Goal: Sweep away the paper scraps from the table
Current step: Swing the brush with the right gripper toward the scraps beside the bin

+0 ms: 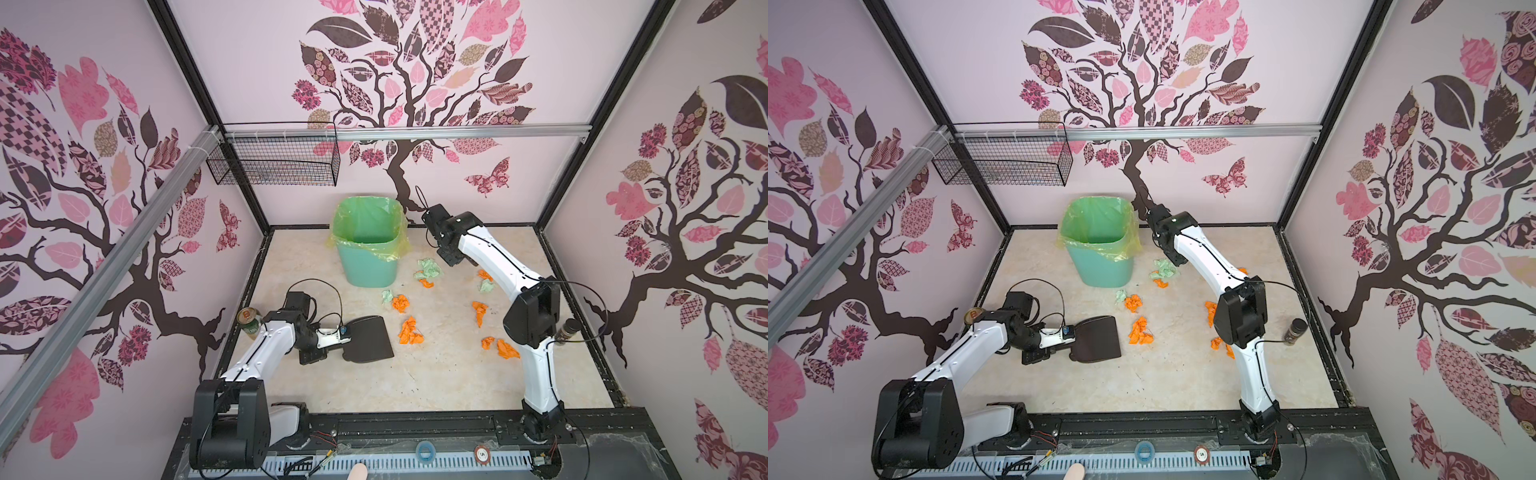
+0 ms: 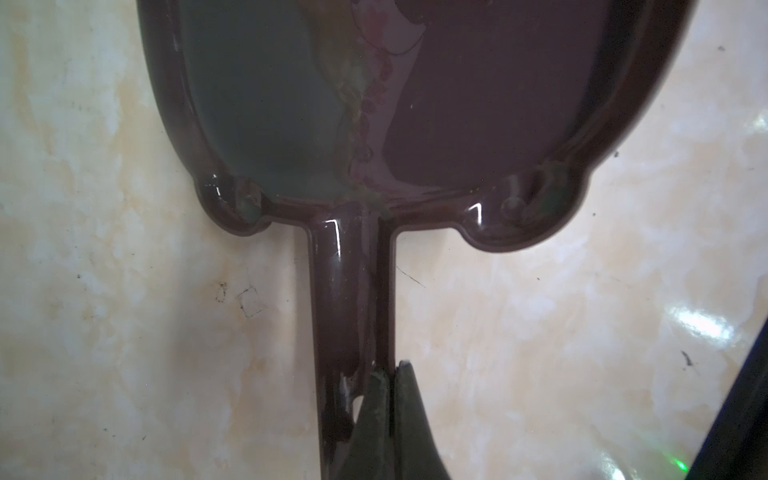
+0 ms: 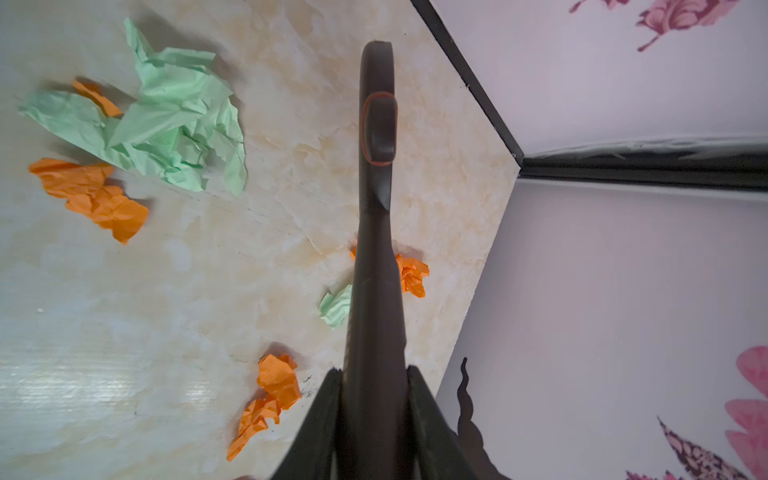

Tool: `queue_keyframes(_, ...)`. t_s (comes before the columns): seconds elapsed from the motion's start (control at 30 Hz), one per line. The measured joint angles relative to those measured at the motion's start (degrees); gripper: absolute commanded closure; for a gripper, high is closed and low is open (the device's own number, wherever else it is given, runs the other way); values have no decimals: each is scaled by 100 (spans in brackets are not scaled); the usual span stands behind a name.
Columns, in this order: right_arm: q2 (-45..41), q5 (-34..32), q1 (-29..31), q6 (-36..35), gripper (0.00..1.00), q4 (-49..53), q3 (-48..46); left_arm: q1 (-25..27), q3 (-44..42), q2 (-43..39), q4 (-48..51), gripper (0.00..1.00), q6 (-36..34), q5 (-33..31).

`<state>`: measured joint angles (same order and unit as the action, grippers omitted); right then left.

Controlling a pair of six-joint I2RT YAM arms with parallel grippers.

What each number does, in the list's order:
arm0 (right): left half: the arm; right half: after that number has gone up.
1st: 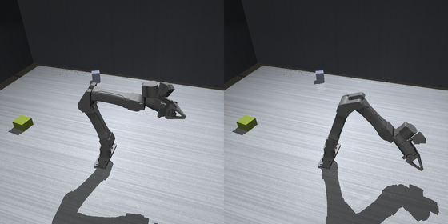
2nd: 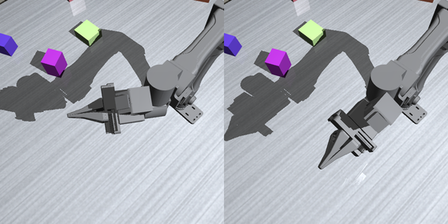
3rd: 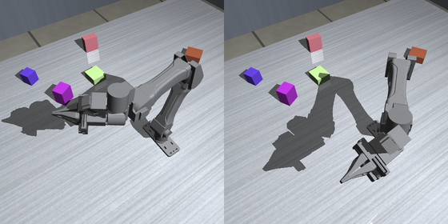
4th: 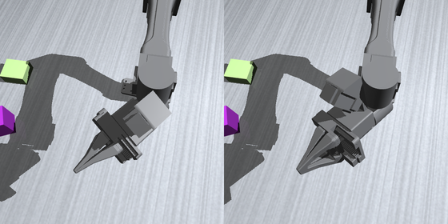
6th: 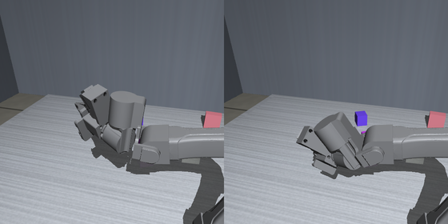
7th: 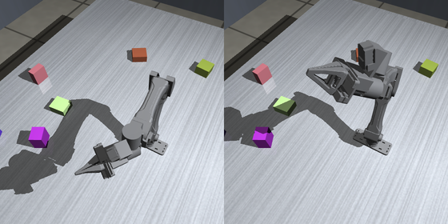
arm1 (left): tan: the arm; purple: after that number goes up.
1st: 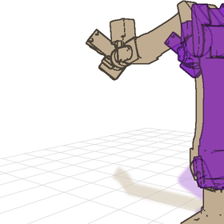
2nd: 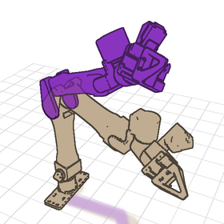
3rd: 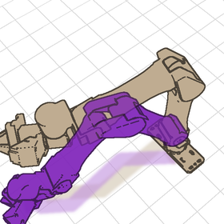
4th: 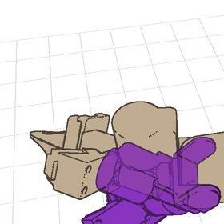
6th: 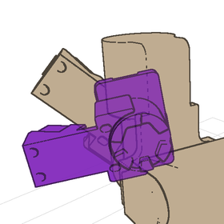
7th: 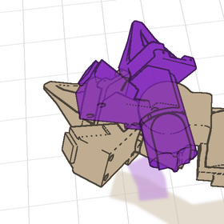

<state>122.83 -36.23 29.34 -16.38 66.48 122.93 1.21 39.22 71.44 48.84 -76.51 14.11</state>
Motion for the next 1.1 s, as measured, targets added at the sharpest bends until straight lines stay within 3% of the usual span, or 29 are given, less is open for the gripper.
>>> queue_keyframes(0.57, -22, 564, 295, -1751, 100, -992, -627, -50, 0, 146, -177, 100, 142, 52)
queue_keyframes(0.9, -1569, 1045, 1010, -2376, 100, -1593, -2564, -129, -2, 157, -249, 100, 140, 153)
queue_keyframes(1.1, -1980, 815, 1729, -2124, 100, -1408, -3187, -133, -2, 157, -247, 100, 138, 177)
